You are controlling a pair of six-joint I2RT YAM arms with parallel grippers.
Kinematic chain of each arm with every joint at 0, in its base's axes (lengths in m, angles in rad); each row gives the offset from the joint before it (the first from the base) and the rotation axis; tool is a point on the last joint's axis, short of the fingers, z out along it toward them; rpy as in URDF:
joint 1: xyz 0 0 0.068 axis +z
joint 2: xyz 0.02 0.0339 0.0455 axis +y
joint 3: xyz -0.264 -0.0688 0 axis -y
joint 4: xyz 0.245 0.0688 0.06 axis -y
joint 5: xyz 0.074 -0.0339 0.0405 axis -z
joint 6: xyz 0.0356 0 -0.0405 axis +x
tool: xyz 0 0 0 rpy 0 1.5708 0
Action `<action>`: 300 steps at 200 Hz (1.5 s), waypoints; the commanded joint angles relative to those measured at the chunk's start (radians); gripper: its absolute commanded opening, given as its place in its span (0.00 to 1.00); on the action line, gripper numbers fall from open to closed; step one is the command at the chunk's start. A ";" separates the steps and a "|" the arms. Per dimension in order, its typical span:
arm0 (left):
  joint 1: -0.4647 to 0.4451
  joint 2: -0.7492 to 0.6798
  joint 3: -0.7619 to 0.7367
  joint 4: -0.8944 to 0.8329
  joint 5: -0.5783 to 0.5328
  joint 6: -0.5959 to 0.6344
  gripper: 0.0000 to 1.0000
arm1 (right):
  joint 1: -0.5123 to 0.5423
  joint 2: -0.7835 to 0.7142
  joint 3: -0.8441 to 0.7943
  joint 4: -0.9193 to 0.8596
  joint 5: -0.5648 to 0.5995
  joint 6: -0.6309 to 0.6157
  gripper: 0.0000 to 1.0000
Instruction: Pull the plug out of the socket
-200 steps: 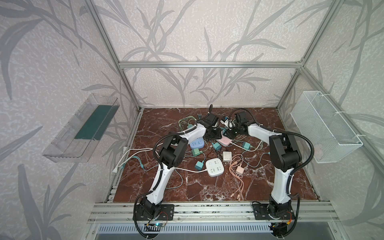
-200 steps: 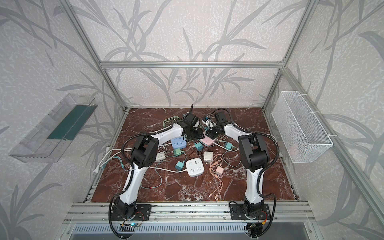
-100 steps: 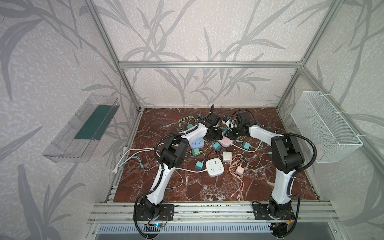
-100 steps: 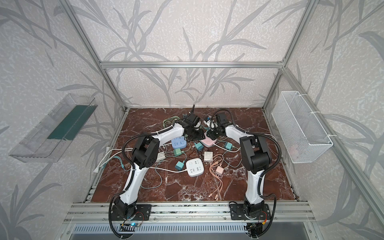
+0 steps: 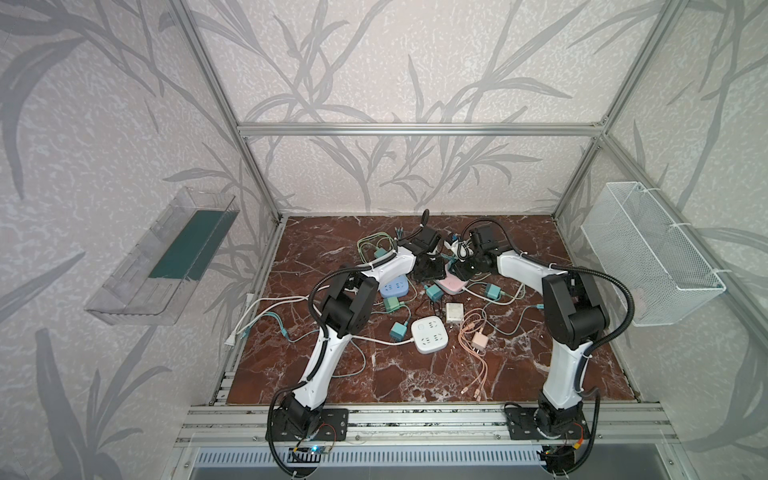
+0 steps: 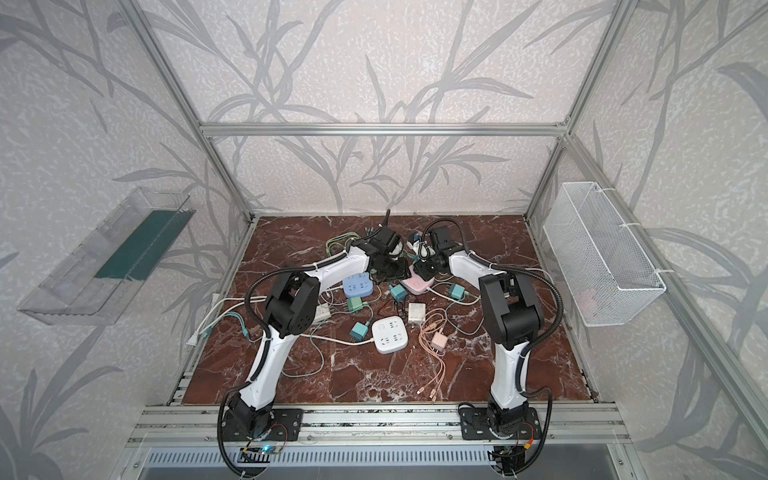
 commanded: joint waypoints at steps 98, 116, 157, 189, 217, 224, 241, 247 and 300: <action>-0.008 0.064 0.005 -0.101 -0.056 -0.008 0.50 | -0.040 -0.073 0.011 0.030 -0.001 0.078 0.23; -0.008 0.066 0.009 -0.100 -0.052 -0.011 0.50 | -0.034 -0.082 -0.004 0.027 0.026 0.055 0.23; -0.008 0.072 0.011 -0.093 -0.045 -0.019 0.50 | -0.012 -0.103 -0.040 0.055 0.097 0.007 0.23; -0.008 0.072 0.009 -0.089 -0.043 -0.025 0.50 | 0.012 -0.105 -0.045 0.064 0.166 -0.019 0.22; -0.009 0.072 0.006 -0.088 -0.043 -0.029 0.50 | 0.005 -0.105 -0.054 0.087 0.135 0.037 0.22; -0.008 0.072 0.006 -0.088 -0.043 -0.030 0.50 | -0.009 -0.103 -0.053 0.094 0.094 0.068 0.22; -0.008 0.071 0.004 -0.091 -0.045 -0.029 0.50 | -0.036 -0.102 -0.051 0.112 0.023 0.119 0.22; -0.008 0.070 0.003 -0.089 -0.045 -0.029 0.50 | -0.036 -0.103 -0.048 0.110 0.024 0.115 0.22; -0.007 0.068 0.001 -0.082 -0.047 -0.031 0.50 | -0.027 -0.121 -0.034 0.054 0.102 0.051 0.22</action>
